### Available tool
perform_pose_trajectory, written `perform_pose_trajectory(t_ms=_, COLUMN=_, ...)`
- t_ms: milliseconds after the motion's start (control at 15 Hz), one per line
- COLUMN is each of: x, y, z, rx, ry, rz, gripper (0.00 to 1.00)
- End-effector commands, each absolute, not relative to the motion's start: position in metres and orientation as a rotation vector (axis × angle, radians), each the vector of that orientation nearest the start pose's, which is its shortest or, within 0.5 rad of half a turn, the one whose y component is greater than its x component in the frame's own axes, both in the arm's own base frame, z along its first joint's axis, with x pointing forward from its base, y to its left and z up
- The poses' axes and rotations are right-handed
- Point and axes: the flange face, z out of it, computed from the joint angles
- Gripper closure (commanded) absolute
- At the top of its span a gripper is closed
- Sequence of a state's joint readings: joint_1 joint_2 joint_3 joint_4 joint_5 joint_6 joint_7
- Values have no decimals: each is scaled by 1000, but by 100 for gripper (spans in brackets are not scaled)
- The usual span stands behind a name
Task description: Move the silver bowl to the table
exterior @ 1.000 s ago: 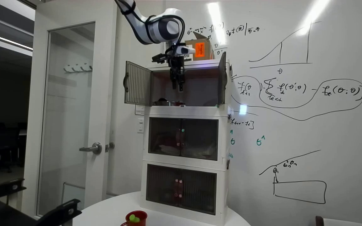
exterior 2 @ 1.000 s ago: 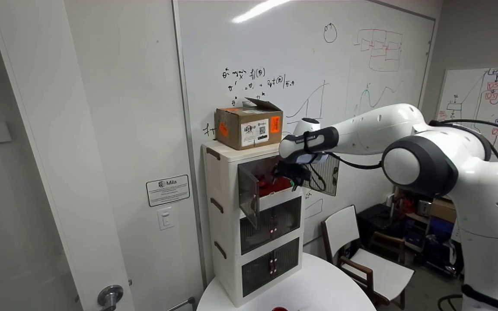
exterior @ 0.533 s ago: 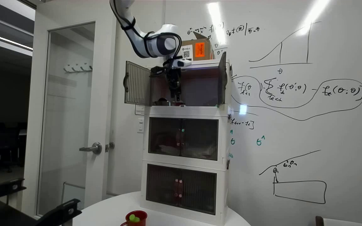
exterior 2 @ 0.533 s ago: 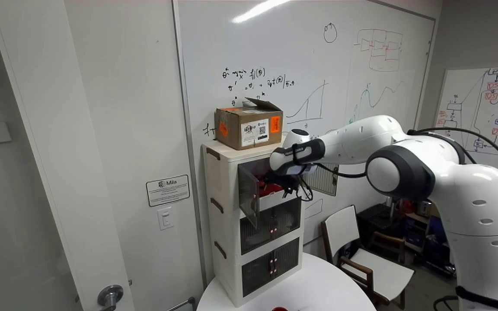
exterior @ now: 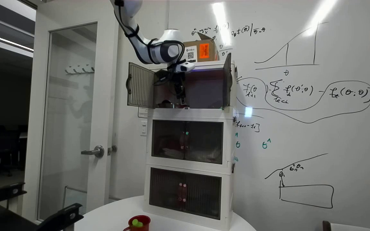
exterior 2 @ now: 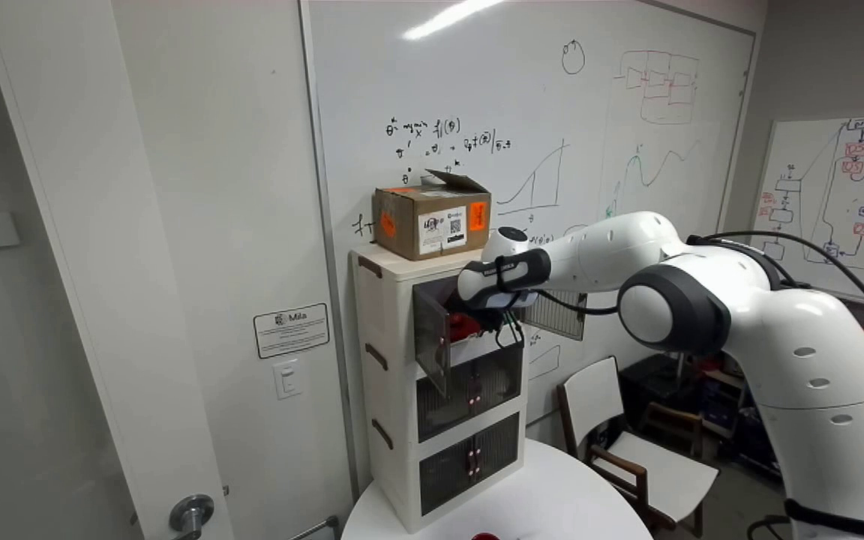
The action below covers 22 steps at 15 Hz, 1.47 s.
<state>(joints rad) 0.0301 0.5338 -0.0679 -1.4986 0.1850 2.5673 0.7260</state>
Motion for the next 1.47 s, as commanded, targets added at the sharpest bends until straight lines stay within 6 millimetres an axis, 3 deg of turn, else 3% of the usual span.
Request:
perform_pose_trajectory(t_ms=0, x=756, y=-21, z=423, rx=-2406, ry=1236, rz=-679, gripper=0)
perform_pose_trajectory(t_ms=800, x=771, y=1, z=409, rx=-2372, ry=1197, rz=-636, gripper=0)
perform_pose_trajectory(t_ms=867, x=772, y=0, z=407, rx=-2372, ry=1202, rz=-637, gripper=19)
perform_pose_trajectory(t_ms=1400, x=780, y=-2, z=399, rx=-2369, ry=1207, rz=-649, gripper=79)
